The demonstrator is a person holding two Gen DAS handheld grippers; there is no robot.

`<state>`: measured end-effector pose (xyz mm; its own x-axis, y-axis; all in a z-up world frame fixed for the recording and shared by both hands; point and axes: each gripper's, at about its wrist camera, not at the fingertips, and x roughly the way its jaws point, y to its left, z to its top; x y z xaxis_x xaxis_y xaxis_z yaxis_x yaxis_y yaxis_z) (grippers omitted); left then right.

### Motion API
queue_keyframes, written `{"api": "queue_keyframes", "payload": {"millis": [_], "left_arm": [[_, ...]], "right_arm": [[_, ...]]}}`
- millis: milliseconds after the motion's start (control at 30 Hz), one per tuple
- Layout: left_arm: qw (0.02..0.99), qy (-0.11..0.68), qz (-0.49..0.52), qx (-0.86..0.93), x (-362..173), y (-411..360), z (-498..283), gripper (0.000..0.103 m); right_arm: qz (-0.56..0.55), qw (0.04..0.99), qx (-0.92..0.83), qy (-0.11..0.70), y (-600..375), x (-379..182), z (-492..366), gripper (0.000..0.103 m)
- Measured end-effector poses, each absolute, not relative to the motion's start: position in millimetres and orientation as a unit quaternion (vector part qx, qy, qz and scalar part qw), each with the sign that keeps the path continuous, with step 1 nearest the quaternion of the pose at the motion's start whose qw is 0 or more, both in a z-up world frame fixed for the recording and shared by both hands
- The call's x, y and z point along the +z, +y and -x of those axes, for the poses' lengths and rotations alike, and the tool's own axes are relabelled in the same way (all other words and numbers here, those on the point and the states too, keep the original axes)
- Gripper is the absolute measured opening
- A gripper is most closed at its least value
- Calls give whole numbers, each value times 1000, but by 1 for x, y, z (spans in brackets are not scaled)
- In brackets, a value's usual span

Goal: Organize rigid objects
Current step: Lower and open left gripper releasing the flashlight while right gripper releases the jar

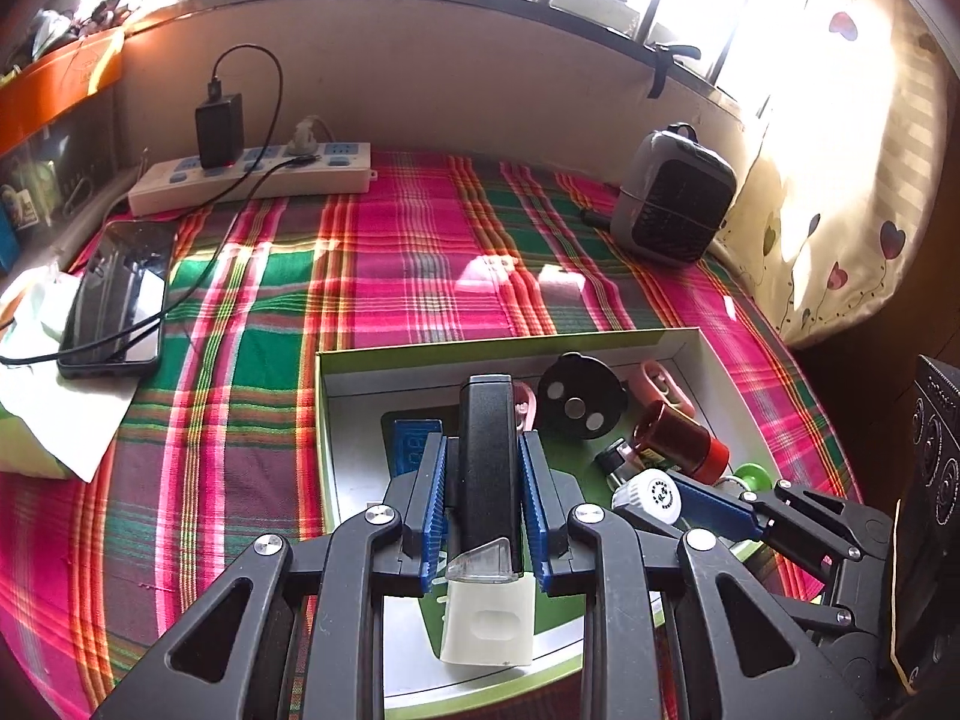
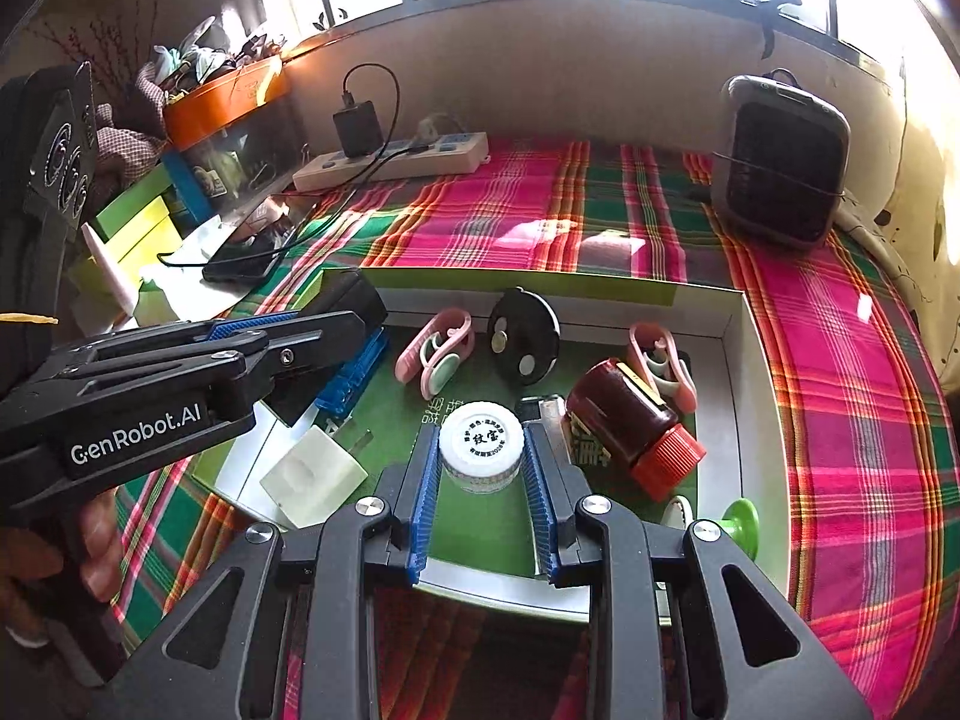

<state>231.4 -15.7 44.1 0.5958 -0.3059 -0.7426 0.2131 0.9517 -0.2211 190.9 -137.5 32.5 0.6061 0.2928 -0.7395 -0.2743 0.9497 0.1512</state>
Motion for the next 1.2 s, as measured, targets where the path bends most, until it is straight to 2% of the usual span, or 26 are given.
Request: {"api": "queue_keyframes", "payload": {"millis": [1200], "left_arm": [[888, 437, 48, -133, 28, -22, -249, 22]], "right_arm": [[13, 892, 152, 426, -129, 13, -202, 29]]}}
